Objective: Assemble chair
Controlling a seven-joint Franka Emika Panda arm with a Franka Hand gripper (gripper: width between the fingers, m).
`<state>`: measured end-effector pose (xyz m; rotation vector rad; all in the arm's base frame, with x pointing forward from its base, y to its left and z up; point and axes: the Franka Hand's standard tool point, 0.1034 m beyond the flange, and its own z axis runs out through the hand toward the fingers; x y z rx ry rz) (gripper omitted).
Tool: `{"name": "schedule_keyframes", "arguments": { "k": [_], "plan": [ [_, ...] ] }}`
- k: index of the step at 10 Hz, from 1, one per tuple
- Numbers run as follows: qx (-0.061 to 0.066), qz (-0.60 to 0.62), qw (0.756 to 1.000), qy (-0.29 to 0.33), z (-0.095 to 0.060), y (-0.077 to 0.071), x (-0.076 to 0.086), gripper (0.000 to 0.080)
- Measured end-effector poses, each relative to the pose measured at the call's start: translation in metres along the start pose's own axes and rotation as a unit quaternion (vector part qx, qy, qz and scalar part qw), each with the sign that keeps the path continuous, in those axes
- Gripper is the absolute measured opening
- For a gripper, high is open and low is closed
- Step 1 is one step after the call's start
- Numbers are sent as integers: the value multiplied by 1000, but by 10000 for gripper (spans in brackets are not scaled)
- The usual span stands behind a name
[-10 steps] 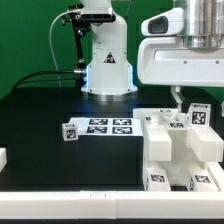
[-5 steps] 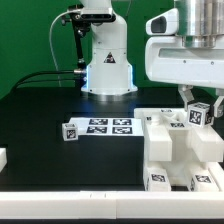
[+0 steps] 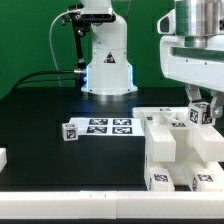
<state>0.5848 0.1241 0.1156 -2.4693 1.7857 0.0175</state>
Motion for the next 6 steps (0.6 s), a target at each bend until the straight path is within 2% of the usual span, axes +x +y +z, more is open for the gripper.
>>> {"name": "schedule_keyframes", "arguments": {
  "k": [1,2,3,4,5,6],
  "plan": [
    [0,-4,1000,0,0,0,0,284],
    [0,-14,1000,0,0,0,0,392],
    [0,-35,999,0,0,0,1,543],
    [1,-68,998,-1,-1,0,6,617],
    [3,-112,994,1,-2,0,10,639],
    [3,-219,976,9,-3,-1,13,639]
  ]
}}
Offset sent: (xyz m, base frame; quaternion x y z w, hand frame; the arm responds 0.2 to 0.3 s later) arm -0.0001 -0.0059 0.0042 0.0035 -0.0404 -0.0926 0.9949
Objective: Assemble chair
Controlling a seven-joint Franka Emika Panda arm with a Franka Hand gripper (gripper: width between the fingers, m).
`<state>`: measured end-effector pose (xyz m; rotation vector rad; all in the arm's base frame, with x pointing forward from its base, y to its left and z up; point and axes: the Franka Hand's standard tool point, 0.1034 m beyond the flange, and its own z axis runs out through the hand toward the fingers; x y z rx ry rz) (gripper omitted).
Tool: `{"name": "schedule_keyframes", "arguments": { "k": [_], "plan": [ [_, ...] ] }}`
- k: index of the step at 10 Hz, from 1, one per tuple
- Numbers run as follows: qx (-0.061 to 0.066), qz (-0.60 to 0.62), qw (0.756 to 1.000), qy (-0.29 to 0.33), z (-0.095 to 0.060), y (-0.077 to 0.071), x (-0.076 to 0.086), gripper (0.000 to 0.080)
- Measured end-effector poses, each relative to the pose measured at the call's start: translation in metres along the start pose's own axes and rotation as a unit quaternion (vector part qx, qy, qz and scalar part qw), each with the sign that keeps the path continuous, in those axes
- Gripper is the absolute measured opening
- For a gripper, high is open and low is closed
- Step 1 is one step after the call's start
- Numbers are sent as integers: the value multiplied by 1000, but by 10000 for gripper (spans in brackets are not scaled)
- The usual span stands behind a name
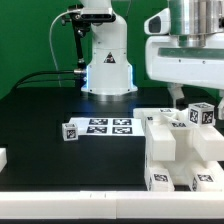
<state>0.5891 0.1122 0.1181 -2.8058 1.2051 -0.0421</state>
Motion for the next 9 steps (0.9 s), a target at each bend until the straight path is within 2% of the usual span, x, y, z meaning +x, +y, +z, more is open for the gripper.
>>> {"name": "schedule_keyframes", "arguments": {
  "k": [1,5,6,7,9],
  "plan": [
    [-8,-100,995,7,0,-1,-1,648],
    [-11,-232,973,6,1,0,-2,649],
    [-23,-274,961,10,5,-4,-13,649],
    [-23,-288,957,8,7,-6,-22,649],
    [-22,-286,958,7,7,-6,-22,649]
  ]
}}
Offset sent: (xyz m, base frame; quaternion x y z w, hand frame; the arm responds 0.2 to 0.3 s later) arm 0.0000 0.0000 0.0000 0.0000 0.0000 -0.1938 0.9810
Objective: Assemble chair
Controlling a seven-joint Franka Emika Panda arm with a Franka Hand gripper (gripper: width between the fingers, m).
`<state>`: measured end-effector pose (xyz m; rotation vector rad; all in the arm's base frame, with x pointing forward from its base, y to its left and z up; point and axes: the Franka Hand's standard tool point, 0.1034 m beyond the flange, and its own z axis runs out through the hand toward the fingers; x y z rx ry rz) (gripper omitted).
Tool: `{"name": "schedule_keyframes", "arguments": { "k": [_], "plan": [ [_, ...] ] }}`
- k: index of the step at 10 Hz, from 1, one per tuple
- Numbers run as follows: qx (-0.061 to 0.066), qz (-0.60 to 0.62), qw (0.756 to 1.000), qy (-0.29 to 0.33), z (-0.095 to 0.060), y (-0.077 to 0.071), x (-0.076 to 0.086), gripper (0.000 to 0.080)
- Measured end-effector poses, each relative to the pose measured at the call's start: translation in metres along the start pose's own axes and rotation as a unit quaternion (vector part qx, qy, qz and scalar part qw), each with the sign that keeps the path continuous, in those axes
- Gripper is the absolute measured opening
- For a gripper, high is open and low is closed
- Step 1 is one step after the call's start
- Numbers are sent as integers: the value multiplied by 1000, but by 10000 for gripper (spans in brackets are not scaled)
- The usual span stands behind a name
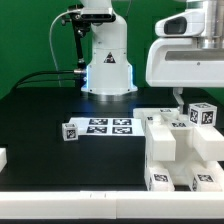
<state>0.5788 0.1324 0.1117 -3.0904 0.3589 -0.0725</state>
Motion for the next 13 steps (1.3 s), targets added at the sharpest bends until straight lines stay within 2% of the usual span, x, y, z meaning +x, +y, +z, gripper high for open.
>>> {"name": "schedule_keyframes", "arguments": {
  "k": [1,2,3,4,5,6,8,12,13],
  "plan": [
    [0,10,1000,0,0,0,0,536],
    [1,23,1000,0,0,0,0,536],
    [0,53,999,-1,0,0,0,353],
    [0,78,997,-3,1,0,-1,218],
    [0,120,993,-3,1,-1,-2,218],
    [1,145,989,-4,1,-1,-2,59],
    [3,200,980,-6,2,-3,-3,7],
    [3,202,979,-7,3,-3,-4,10],
    [4,201,980,-7,3,-4,-7,97]
  ]
}}
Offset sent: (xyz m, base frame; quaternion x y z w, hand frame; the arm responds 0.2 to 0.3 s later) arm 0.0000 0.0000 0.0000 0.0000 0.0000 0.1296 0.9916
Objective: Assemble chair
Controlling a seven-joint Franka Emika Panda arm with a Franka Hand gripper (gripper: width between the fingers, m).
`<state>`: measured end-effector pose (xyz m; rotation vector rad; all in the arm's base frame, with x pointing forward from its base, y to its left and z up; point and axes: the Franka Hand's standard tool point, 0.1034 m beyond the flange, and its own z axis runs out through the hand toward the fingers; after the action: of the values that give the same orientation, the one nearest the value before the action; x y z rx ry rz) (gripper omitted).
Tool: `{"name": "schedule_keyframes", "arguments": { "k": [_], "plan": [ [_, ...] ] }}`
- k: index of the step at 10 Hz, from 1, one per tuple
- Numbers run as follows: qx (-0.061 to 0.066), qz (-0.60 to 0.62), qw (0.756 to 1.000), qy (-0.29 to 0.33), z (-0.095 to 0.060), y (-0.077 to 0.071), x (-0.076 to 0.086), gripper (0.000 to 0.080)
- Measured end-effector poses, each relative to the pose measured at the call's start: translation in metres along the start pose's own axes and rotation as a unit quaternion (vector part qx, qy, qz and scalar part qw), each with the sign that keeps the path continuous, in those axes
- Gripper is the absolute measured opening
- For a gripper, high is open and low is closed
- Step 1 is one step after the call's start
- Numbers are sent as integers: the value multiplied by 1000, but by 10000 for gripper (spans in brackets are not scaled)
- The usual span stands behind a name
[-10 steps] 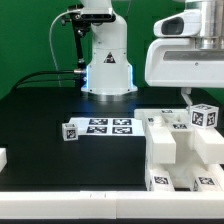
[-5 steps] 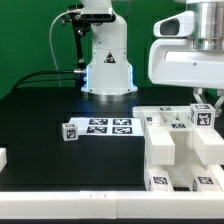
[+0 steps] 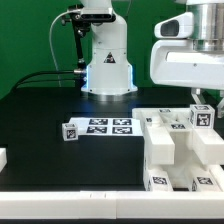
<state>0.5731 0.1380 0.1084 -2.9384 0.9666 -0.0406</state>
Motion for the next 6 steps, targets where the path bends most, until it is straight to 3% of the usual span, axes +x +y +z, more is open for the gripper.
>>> {"name": "schedule_keyframes", "arguments": {
  "k": [1,2,3,4,5,6],
  "plan": [
    [-1,-3,1000,-3,1,0,-6,244],
    [-2,-5,1000,-4,1,0,-8,244],
    [-2,-4,1000,-4,0,1,-9,425],
    [-1,-6,1000,-4,-2,2,-9,425],
    [1,-32,999,-3,-8,4,-4,588],
    [3,-58,998,2,-15,8,5,630]
  ]
}}
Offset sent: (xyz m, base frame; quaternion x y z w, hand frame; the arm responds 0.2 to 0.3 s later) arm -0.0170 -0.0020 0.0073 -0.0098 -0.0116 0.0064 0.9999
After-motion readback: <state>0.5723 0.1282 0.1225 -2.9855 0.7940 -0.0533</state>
